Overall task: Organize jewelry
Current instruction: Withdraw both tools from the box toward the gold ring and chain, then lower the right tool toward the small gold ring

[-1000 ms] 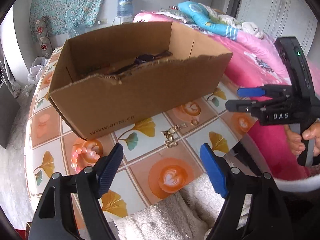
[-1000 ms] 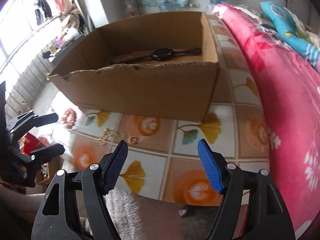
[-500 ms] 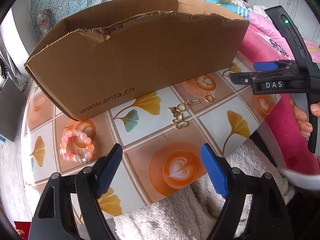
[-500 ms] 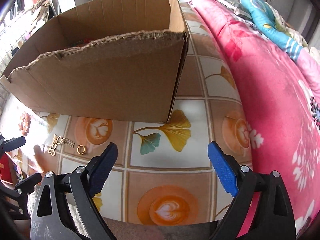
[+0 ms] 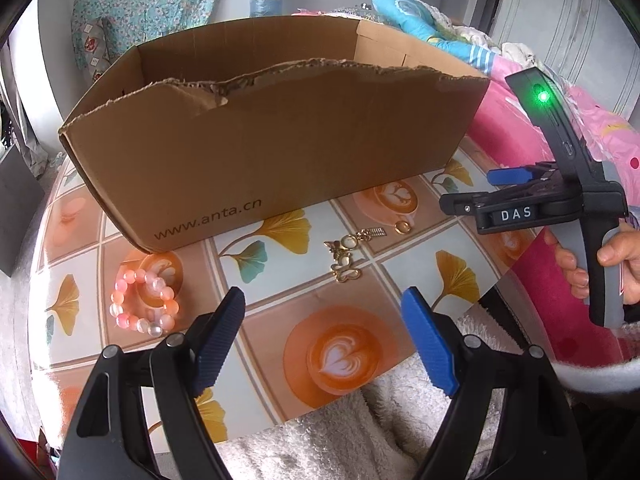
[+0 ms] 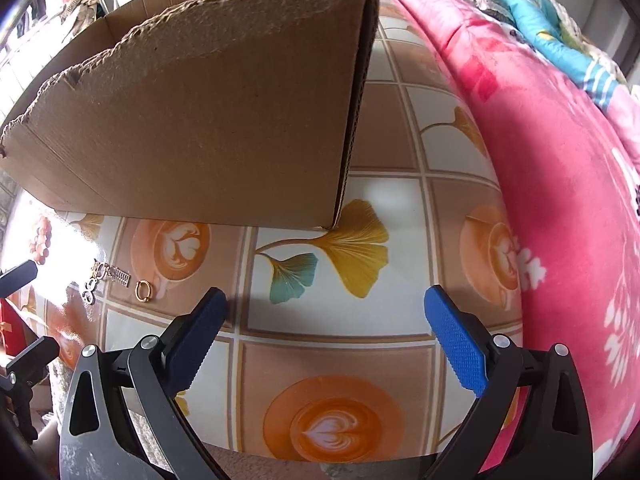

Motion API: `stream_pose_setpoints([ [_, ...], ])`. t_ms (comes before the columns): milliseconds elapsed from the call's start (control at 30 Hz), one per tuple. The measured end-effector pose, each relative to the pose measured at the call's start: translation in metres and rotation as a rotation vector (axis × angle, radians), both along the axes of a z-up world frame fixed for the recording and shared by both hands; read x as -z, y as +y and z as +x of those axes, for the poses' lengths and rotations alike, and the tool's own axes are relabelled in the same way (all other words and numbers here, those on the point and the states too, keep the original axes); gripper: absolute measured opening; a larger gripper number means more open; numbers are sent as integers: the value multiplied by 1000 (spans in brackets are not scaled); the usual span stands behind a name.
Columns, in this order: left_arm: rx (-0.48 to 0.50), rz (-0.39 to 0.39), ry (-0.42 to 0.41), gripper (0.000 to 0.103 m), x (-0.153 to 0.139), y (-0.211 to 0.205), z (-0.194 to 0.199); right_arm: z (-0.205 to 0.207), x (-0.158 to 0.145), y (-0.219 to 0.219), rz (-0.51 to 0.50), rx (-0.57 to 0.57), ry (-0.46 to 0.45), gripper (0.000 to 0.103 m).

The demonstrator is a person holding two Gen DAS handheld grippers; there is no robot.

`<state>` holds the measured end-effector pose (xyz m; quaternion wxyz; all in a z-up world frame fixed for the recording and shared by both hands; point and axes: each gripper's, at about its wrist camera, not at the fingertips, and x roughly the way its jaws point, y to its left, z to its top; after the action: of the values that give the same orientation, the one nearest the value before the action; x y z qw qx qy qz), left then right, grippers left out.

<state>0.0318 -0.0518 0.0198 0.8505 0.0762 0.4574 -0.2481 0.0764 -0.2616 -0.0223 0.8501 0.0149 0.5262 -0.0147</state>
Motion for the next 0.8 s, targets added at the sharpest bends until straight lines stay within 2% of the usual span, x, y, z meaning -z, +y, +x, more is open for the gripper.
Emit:
stream_pose_setpoints([
  [167, 7, -41, -18, 68, -2, 0, 0, -8, -1, -4, 1, -44, -18, 95],
  [267, 9, -50, -13, 58, 0, -1, 3, -21, -17, -5, 80, -67, -101, 95],
  [400, 24, -52, -8, 50, 4, -6, 6, -39, -34, 12, 65, -163, -215, 94],
  [533, 36, -40, -10, 45, 7, -10, 7, -47, -32, 30, 113, -250, -224, 79],
  [633, 40, -30, -10, 41, 9, -12, 7, -46, -25, 41, 148, -269, -194, 55],
  [800, 42, -28, -8, 37, 10, -10, 9, -51, -15, 63, 133, -347, -188, 39],
])
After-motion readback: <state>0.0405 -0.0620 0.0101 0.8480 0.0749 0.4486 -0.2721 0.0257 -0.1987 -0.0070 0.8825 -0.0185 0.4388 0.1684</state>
